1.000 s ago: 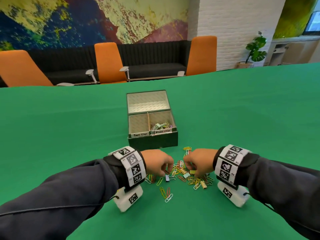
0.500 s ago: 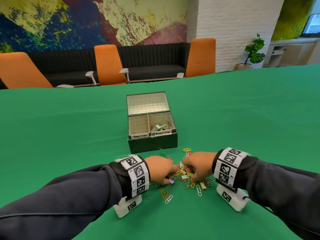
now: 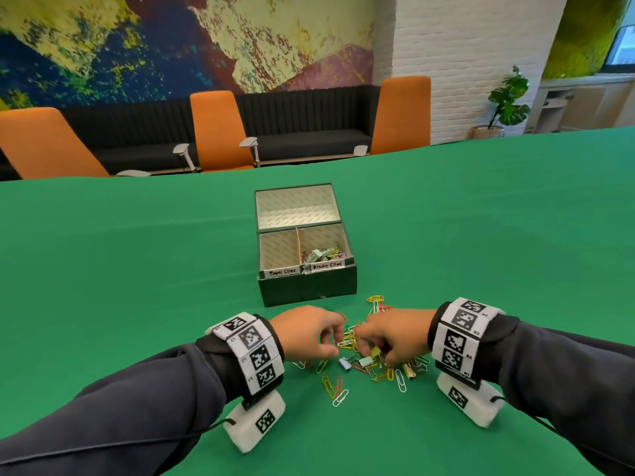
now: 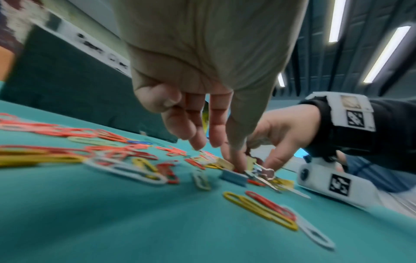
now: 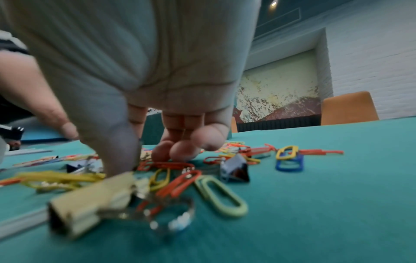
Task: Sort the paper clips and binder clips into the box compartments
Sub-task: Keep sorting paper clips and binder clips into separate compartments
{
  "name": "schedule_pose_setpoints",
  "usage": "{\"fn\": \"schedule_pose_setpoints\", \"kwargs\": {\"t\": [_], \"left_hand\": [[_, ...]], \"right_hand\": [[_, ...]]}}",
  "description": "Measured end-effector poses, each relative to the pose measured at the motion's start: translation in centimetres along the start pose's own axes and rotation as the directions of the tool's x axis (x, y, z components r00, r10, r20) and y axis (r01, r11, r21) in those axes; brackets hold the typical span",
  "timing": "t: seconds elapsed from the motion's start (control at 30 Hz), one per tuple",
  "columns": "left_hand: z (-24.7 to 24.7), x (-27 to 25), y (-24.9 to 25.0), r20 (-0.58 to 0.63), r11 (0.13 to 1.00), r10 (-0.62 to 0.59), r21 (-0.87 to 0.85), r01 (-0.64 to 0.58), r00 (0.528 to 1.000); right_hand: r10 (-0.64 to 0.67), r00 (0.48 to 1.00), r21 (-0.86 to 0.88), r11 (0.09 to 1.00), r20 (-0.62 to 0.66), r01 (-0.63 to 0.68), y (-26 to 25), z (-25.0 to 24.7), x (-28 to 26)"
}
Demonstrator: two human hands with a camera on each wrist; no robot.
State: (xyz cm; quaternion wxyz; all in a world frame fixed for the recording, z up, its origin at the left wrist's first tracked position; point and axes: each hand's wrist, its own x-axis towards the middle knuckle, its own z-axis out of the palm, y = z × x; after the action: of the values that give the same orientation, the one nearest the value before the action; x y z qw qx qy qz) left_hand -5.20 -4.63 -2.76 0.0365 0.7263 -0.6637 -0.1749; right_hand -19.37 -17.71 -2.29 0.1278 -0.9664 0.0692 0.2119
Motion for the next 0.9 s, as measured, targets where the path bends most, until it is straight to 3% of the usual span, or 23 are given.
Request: {"fn": "schedule_pose_setpoints", "kwargs": {"t": [0.13, 0.2, 0.4, 0.57, 0.67, 0.77, 0.83, 0.9], "left_hand": [[0.5, 1.3, 2.0, 0.156, 0.992, -0.018, 0.127, -0.002, 0.988], [0.8, 1.7, 3.0, 0.167, 0.983, -0.069, 0.18, 0.039, 0.984], [0.9, 1.9, 4.0, 0.133, 0.961, -0.104, 0.267, 0.065, 0.986], [0.0, 1.3, 2.0, 0.048, 0.986, -0.167, 0.021, 0.166, 0.985], [-0.5, 0.6, 0.4, -0.022, 0.958, -0.237, -0.175, 0.229, 0.971], [-1.7, 0.0, -0.6, -0.096, 0.902, -0.311, -0.344, 0.261, 0.946], [-3.7, 0.2, -1.1, -0.191, 0.869, -0.347, -0.433, 0.238, 0.918], [-6.2, 0.9, -1.4, -0.32, 0.844, -0.39, -0.498, 0.197, 0.864]], "right_hand": [[0.046, 0.999, -0.047, 0.998, 0.023, -0.045, 0.2, 0.0, 0.5], [0.069, 0.998, -0.022, 0.997, 0.004, -0.068, 0.8, 0.0, 0.5], [0.163, 0.979, 0.303, 0.946, -0.121, -0.12, 2.9, -0.9, -0.7], [0.196, 0.971, 0.604, 0.793, -0.139, -0.074, 4.0, -1.8, -1.2], [0.229, 0.955, 0.622, 0.781, -0.19, -0.064, 3.8, -2.5, -0.6], [0.273, 0.891, 0.574, 0.818, -0.363, -0.017, 2.5, -4.5, 0.9], [0.316, 0.806, 0.577, 0.816, -0.5, 0.038, 1.5, -6.4, 2.3], [0.389, 0.715, 0.644, 0.757, -0.58, 0.111, 0.6, -8.1, 3.7]]}}
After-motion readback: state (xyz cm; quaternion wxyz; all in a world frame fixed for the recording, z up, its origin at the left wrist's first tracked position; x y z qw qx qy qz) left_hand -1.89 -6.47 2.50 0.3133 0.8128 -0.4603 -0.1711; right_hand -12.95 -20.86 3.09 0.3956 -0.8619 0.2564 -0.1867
